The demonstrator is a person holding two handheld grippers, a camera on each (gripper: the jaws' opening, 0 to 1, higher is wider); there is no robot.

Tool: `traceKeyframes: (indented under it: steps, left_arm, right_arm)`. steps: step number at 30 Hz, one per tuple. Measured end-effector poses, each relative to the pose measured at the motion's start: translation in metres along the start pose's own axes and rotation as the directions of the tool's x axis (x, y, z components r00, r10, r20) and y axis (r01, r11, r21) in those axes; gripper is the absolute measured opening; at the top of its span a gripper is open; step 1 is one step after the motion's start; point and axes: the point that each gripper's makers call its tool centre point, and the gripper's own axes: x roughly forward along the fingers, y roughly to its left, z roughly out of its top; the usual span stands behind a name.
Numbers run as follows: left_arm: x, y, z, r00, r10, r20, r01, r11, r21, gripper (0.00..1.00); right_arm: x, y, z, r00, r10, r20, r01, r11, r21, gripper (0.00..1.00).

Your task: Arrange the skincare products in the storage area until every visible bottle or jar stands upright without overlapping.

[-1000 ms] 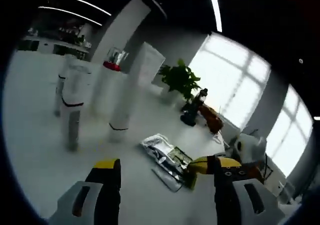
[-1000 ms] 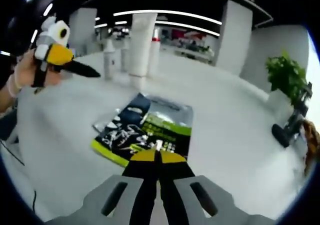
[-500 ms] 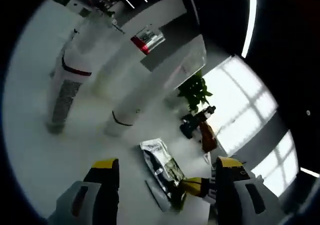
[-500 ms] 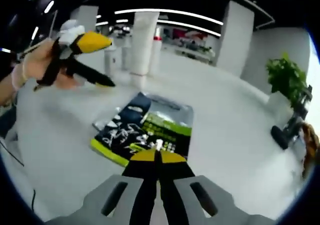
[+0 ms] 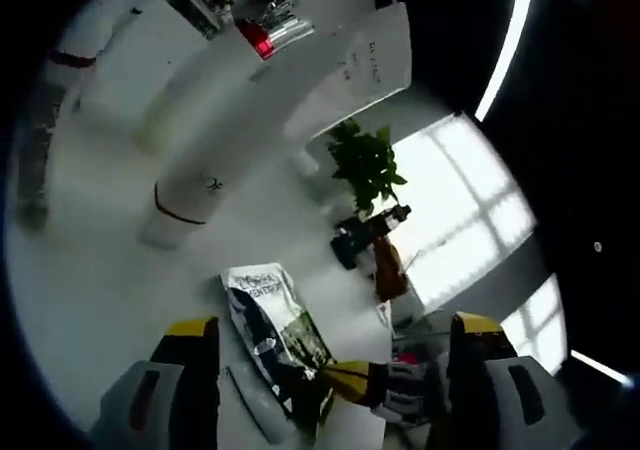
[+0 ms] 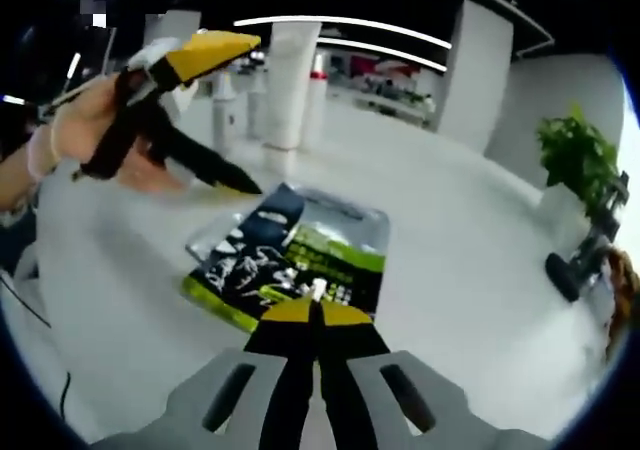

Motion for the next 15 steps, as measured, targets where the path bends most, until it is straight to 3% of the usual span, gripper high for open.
traceKeyframes:
  steps: [15]
  left_arm:
    - [-0.007,-0.011,-0.010,0.999,-0.043,-0.016,0.042,0.998,-0.039,0.90]
  right_arm:
    - [0.000,-0.002,-0.001,1.000,0.015,0.026,-0.015,1.000,-0.004,0.00]
